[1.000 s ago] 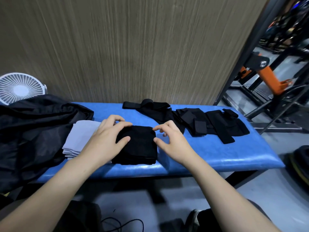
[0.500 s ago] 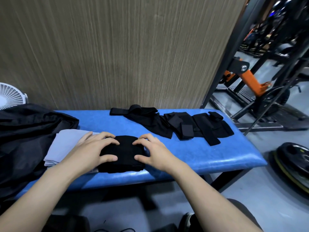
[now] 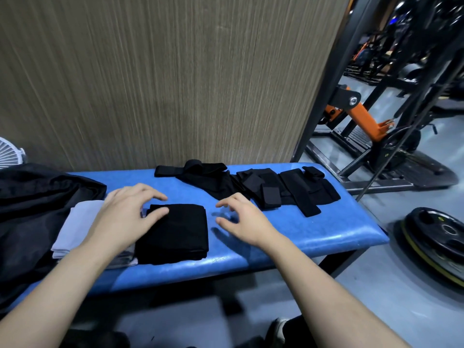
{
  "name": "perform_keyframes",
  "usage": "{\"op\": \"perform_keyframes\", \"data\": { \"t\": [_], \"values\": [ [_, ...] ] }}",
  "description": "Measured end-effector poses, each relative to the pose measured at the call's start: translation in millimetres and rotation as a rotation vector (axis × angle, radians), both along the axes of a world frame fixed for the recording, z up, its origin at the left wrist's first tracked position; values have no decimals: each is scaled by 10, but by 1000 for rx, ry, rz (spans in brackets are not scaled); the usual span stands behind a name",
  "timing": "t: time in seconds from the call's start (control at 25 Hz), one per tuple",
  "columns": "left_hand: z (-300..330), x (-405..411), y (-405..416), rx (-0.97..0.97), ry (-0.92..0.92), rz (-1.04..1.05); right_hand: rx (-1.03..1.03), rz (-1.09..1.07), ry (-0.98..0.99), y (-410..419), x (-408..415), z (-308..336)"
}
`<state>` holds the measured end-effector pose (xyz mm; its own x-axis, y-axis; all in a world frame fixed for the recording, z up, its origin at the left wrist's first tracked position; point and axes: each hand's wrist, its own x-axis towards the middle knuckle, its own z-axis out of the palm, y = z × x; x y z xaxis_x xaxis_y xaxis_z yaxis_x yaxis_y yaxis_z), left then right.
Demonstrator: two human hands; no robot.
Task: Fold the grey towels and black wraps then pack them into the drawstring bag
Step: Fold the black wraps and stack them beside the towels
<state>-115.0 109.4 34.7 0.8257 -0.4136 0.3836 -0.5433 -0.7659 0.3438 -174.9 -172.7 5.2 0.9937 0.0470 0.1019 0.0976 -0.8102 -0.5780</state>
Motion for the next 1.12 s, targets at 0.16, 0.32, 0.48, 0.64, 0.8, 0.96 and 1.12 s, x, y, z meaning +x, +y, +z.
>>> {"op": "perform_keyframes", "data": {
  "t": [0.16,0.32,0.48,0.64,0.8,0.96,1.12],
  "values": [
    [36,89,-364,-12,-43,52,-130,-151,-16,-265,77,-53],
    [-35,230,-860,45,-36,-17,-223,-243,-47,-413,134,-125],
    [-119,495,-1352,265,70,-99,-337,-260,-65,-451,214,-195],
    [-153,780,-1642,458,141,-161,-468,-266,-168,-469,329,-283],
    [-139,880,-1701,540,165,-191,-474,-308,-309,-433,410,-327],
    [-112,849,-1673,508,185,-192,22,-357,-282,-293,410,-104],
    [-30,809,-1637,333,72,-137,614,-297,-259,-225,315,219]
  ]
}}
